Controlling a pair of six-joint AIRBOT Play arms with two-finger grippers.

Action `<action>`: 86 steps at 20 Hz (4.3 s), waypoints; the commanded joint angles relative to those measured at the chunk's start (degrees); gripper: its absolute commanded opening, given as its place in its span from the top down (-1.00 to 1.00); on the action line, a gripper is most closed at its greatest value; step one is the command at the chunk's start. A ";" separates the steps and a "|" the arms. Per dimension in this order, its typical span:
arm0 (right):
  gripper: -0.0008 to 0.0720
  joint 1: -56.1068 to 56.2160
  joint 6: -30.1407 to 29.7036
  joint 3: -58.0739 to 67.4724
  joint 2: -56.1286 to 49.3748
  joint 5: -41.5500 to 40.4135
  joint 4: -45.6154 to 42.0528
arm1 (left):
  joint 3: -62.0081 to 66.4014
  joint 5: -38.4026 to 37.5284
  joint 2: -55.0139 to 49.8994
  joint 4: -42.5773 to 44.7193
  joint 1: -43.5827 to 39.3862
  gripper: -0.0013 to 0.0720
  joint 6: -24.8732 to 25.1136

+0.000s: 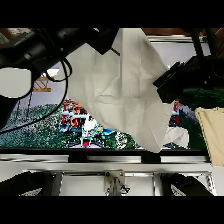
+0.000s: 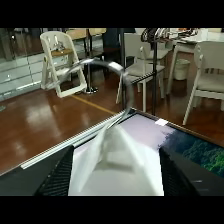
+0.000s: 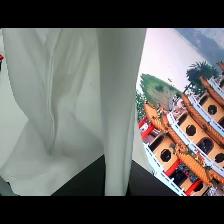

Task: Fold the shirts.

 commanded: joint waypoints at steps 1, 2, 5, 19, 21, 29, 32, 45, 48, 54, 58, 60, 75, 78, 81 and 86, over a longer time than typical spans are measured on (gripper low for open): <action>0.75 0.42 -1.75 0.00 -0.24 2.14 0.72 | 0.02 4.90 -2.38 0.07 -1.33 -0.72 2.67; 0.75 0.42 -2.01 0.00 -0.24 3.08 0.96 | 0.02 5.99 -3.08 0.04 -1.33 -0.70 2.64; 0.75 0.42 -4.02 0.00 -0.24 4.98 2.97 | 0.02 9.51 -4.83 0.04 -1.31 -0.50 2.62; 0.33 0.37 -5.01 0.04 3.74 -7.93 3.28 | 0.02 5.90 -3.02 0.04 3.19 0.83 2.62; 0.46 0.37 -5.11 0.04 4.15 -7.85 3.30 | 0.02 5.88 -2.91 0.04 3.54 0.83 2.62; 0.75 0.37 -9.44 0.04 4.22 -14.14 6.10 | 0.02 5.86 -2.51 0.04 4.48 0.12 2.62; 0.75 0.37 -10.75 0.04 4.22 -18.71 6.14 | 0.02 5.86 -1.46 0.07 4.48 -0.04 3.93; 0.75 0.37 -11.30 0.04 6.05 -30.91 6.69 | 0.02 10.43 2.10 0.26 7.56 -0.32 10.51; 0.75 0.35 -10.58 0.04 6.05 -35.85 2.47 | 0.02 11.45 3.34 0.26 7.52 -0.32 10.51; 0.75 0.35 -8.41 0.07 6.08 -51.45 -15.91 | 0.02 11.39 5.84 0.26 7.41 -0.32 10.51; 0.75 0.35 -4.94 2.23 6.10 -57.02 -40.50 | 0.02 9.18 6.05 0.24 7.41 -0.32 10.51; 0.75 -1.90 4.31 4.92 6.10 -57.46 -53.09 | 0.00 6.56 6.05 0.24 7.41 -0.32 10.49; 0.75 -50.86 28.15 7.78 1.16 -71.32 -56.96 | 0.00 2.82 6.05 0.52 12.00 -0.31 10.56; 0.75 -53.16 26.08 7.80 0.57 -71.30 -57.20 | -0.02 1.86 6.08 0.52 13.22 -0.31 10.56; 0.75 -57.22 25.79 7.96 0.46 -71.71 -57.29 | -0.02 0.70 6.08 0.52 13.35 -0.31 10.56; 0.75 -63.30 27.30 11.30 0.44 -76.22 -55.58 | -0.02 0.66 5.92 0.52 13.35 -0.31 10.56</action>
